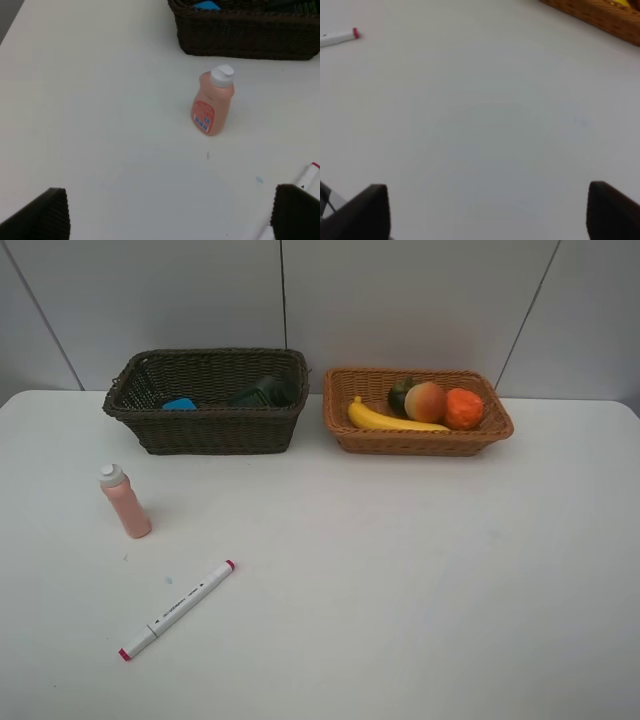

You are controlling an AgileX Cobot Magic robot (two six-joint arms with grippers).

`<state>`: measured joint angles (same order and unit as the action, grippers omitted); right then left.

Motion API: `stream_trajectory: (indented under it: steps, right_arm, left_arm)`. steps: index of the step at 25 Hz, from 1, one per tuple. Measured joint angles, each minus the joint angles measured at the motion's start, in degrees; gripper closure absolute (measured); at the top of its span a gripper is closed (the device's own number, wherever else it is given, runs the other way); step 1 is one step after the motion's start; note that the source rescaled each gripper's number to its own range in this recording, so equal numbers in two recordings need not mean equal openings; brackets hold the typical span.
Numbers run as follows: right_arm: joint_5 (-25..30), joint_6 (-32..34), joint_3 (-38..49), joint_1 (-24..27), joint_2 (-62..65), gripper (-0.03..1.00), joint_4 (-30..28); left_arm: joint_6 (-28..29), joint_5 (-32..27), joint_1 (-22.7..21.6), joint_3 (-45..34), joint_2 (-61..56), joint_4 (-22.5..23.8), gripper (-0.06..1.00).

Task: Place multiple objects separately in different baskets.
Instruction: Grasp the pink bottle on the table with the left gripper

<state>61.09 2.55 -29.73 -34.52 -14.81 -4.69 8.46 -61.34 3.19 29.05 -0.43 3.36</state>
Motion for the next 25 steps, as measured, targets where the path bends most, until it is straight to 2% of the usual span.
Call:
stream_trajectory:
  steps: [2, 9, 12, 16, 25]
  right_arm:
    - [-0.28, -0.06, 0.05, 5.17, 0.98, -0.03, 0.0]
    - [-0.33, -0.18, 0.05, 28.67, 9.44, -0.03, 0.0]
    - [-0.33, -0.18, 0.05, 35.01, 13.18, -0.03, 0.0]
    - [-0.33, -0.18, 0.12, 38.97, 14.98, -0.03, 0.0]
    - [-0.33, -0.24, 0.12, 39.29, 14.98, -0.03, 0.05]
  left_arm:
    - [0.0, 0.0, 0.0, 0.0, 0.0, 0.0, -0.06]
    - [0.0, 0.0, 0.0, 0.0, 0.0, 0.0, -0.06]
    - [0.0, 0.0, 0.0, 0.0, 0.0, 0.0, -0.06]
    - [0.0, 0.0, 0.0, 0.0, 0.0, 0.0, -0.06]
    - [0.0, 0.0, 0.0, 0.0, 0.0, 0.0, -0.06]
